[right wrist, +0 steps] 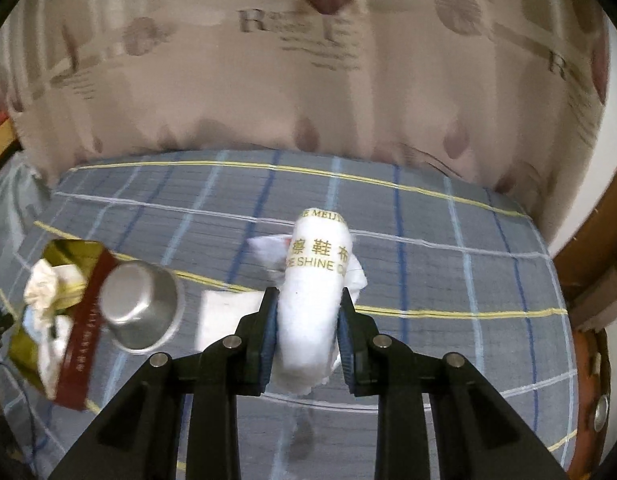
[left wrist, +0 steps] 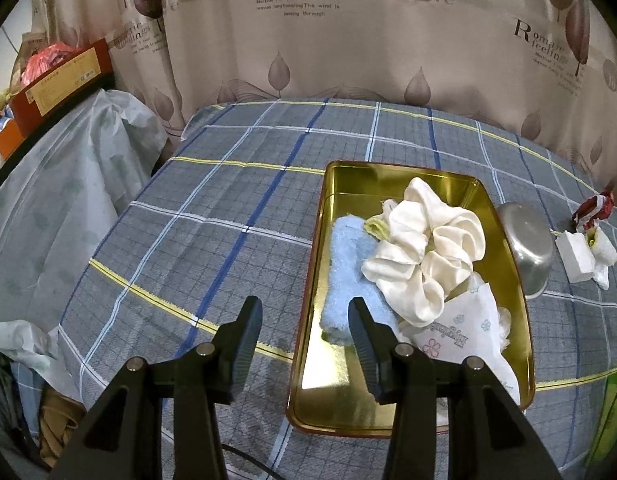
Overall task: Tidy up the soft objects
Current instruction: 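Carry the white rolled towel into the gold tray and open the right gripper, then grasp the red-and-white cloth with the right gripper and lift it, then hold the red-and-white cloth with the right gripper while the left approaches the white square cloth, then grasp the white square cloth with the left gripper and lift it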
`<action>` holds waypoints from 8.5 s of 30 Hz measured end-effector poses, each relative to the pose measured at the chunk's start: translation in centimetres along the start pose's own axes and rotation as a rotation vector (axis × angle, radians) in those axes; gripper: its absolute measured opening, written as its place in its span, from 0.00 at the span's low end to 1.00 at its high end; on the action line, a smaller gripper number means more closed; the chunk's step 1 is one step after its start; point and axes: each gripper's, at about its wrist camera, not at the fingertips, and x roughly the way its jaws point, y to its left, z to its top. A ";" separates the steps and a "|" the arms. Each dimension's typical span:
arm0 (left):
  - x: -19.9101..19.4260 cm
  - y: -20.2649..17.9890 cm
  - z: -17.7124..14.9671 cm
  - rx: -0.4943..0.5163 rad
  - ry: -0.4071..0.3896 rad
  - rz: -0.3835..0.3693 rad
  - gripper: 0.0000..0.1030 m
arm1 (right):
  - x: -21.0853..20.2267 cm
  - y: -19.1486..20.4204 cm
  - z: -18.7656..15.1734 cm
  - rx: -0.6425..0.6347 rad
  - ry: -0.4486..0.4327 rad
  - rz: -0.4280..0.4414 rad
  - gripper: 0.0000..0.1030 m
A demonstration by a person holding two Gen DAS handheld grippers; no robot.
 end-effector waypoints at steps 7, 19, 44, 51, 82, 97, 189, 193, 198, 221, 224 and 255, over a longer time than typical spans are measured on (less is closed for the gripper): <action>0.0 0.0 0.0 -0.001 0.003 0.002 0.44 | -0.7 6.9 0.0 -0.099 0.000 0.127 0.24; -0.1 0.5 0.0 -0.020 0.000 0.008 0.44 | 1.6 19.7 -2.6 -0.284 0.074 0.314 0.24; -0.1 3.0 0.4 -0.131 0.012 -0.021 0.44 | 10.2 30.0 -2.0 -0.330 0.152 0.340 0.25; 0.0 3.0 0.2 -0.136 0.012 -0.024 0.44 | 9.1 29.3 -2.0 -0.318 0.128 0.370 0.52; 0.3 2.0 -0.2 -0.096 0.025 -0.008 0.44 | 8.4 1.3 1.6 0.014 0.080 -0.045 0.92; 0.1 0.4 -0.4 -0.031 0.017 0.011 0.44 | 15.0 -1.2 1.4 0.054 0.122 0.022 0.57; 8.9 -37.0 3.4 0.243 0.205 -0.326 0.82 | 7.4 -19.2 -13.2 0.313 -0.040 -0.176 0.41; 8.9 -36.9 3.3 0.238 0.206 -0.322 0.82 | 7.4 -19.2 -13.2 0.314 -0.040 -0.176 0.41; 8.7 -36.6 3.3 0.254 0.198 -0.335 0.73 | 7.4 -19.2 -13.2 0.314 -0.040 -0.178 0.42; 5.3 -34.2 2.3 0.320 0.130 -0.337 0.68 | 7.4 -19.1 -13.2 0.313 -0.038 -0.179 0.43; 4.6 -34.1 2.1 0.337 0.113 -0.330 0.68 | 7.4 -19.1 -13.2 0.313 -0.038 -0.179 0.43; -1.3 -20.1 3.8 0.290 0.032 -0.208 0.68 | 7.5 -19.0 -13.3 0.311 -0.034 -0.182 0.43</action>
